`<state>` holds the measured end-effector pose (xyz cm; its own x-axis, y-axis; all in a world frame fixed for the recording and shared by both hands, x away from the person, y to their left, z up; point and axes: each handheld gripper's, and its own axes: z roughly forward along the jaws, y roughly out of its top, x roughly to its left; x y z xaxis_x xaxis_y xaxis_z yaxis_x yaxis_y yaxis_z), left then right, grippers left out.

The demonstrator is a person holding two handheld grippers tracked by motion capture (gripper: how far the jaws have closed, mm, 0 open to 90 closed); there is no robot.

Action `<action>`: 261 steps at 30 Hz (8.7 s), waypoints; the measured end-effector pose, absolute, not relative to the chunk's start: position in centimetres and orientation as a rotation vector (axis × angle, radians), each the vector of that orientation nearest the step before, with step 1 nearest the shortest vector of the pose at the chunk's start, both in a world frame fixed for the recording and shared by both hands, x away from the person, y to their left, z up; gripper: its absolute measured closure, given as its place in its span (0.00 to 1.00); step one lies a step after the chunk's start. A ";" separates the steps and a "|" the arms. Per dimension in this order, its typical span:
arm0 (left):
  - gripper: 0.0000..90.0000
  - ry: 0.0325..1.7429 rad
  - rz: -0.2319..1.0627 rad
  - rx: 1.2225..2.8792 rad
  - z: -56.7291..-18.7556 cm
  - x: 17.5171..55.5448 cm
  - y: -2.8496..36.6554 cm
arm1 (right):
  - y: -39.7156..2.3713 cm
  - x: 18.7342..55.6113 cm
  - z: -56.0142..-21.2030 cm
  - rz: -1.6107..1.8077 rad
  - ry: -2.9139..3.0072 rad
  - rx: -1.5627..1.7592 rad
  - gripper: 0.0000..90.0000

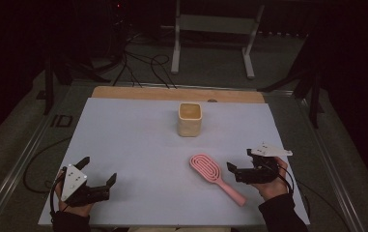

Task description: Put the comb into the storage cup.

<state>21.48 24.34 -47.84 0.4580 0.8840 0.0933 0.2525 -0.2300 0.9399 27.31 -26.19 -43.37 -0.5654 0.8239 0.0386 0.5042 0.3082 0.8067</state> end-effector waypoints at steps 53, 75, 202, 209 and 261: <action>0.00 0.977 0.878 1.789 -48.3 21.0 23.7 | -20.8 28.6 -43.7 0.705 2.575 1.094 0.11; 0.00 0.954 0.859 1.805 -48.5 21.1 23.2 | -18.5 28.7 -44.9 0.527 2.687 1.084 0.17; 0.00 0.972 0.814 1.862 -49.5 21.9 22.6 | -18.0 29.2 -45.6 0.760 2.551 0.997 0.78; 0.00 0.981 0.806 1.862 -49.7 22.0 22.6 | -18.4 29.0 -45.2 0.826 2.495 0.996 0.77; 0.00 0.973 0.670 1.847 -47.1 22.8 18.3 | -17.4 26.9 -43.6 1.152 2.079 0.837 0.77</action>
